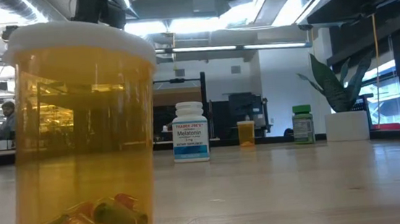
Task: Pick and place medicine bottles onto shelf by color
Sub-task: Put the blue pill bottle on the shelf
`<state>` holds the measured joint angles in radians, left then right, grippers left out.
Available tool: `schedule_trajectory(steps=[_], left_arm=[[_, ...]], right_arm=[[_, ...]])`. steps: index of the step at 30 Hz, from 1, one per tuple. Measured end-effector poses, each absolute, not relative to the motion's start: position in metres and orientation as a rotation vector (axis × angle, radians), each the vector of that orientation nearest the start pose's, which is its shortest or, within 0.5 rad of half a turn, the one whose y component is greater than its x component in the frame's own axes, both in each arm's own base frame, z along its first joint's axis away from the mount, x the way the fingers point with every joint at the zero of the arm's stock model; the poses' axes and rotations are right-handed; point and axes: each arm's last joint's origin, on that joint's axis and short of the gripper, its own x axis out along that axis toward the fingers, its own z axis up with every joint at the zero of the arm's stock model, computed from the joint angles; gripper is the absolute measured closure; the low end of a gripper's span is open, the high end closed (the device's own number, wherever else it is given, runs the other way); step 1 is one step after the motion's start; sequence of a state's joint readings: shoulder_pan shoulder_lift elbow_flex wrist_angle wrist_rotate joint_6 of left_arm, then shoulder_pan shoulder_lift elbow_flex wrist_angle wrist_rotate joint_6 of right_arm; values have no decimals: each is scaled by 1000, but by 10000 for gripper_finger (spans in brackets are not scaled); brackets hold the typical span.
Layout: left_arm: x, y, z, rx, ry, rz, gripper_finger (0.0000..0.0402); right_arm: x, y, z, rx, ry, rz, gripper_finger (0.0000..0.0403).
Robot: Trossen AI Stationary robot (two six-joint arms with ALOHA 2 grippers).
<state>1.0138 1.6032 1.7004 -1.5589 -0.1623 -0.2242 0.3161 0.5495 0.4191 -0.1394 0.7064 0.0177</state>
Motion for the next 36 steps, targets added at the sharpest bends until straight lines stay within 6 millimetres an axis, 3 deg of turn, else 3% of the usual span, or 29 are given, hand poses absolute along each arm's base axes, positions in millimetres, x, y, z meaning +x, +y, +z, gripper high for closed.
schedule_trajectory(steps=[10, 14, 36], left_arm=[[143, 238, 355, -790, 1300, 1110, 218], [141, 239, 356, -775, 1302, 1182, 218], [140, 241, 355, -837, 1268, 1087, 217]], right_arm=[[131, 23, 245, -116, 233, -389, 389], [131, 23, 245, -116, 234, -389, 389], [131, 23, 245, -115, 233, -388, 389]])
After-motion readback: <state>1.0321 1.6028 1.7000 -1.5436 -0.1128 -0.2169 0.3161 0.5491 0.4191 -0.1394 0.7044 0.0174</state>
